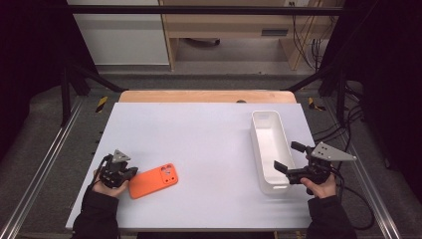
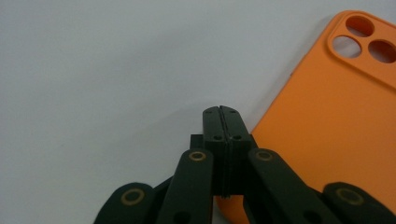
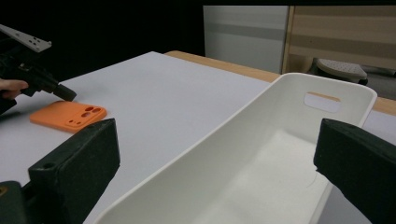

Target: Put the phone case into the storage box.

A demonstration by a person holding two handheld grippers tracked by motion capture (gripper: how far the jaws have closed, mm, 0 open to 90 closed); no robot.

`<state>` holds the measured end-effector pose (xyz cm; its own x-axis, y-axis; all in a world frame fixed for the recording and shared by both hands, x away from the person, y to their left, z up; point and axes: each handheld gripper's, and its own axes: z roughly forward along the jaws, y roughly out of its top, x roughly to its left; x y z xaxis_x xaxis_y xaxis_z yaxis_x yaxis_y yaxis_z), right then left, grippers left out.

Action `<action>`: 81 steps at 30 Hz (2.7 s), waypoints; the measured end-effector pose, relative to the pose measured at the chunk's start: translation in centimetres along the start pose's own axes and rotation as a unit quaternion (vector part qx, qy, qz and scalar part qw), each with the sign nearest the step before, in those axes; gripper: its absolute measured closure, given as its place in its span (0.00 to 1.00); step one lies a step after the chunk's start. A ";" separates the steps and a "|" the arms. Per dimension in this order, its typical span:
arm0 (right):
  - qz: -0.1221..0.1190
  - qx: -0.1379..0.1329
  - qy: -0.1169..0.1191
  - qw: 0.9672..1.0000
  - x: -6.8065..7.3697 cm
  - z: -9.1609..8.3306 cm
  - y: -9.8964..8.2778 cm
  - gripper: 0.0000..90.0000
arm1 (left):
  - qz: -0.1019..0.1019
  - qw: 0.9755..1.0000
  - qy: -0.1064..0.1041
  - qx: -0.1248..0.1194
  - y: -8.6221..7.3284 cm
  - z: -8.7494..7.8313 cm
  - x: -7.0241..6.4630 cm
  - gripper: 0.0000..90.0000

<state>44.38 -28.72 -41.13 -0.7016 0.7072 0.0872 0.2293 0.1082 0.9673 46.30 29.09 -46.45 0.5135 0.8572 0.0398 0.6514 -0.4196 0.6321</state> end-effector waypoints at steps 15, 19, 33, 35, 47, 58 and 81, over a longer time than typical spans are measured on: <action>0.000 0.000 -0.001 1.000 0.0 0.0 0.0 0.01 | 0.007 1.000 -0.016 0.002 -1.0 -0.9 -1.2 1.00; 0.000 0.000 0.000 1.000 0.0 0.0 0.0 0.01 | 0.011 1.000 -0.018 0.001 -1.2 -1.0 -1.3 1.00; 0.000 -0.001 -0.001 1.000 0.0 0.0 0.0 0.01 | -0.003 0.997 -0.035 -0.074 -0.3 -2.7 -0.2 0.80; 0.001 0.000 -0.001 1.000 0.0 -0.1 0.0 0.01 | 0.000 0.995 -0.039 -0.087 0.0 -3.1 -0.1 0.74; 0.000 -0.001 0.000 1.000 0.0 -0.1 0.0 0.01 | 0.017 0.982 -0.076 -0.172 2.1 -6.0 0.0 0.38; -0.001 0.000 0.000 1.000 0.0 0.0 0.0 0.01 | 0.045 0.976 -0.089 -0.195 4.7 -7.4 -0.9 0.07; -0.001 0.002 0.000 1.000 0.0 0.0 -0.1 0.01 | 0.116 0.978 -0.115 -0.127 5.4 -5.1 -3.3 0.00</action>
<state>44.37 -28.70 -41.19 -0.7017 0.7074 0.0849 0.2306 0.1128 0.9665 45.34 25.53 -39.23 0.7626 0.6451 0.0482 0.3570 -0.4819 0.8002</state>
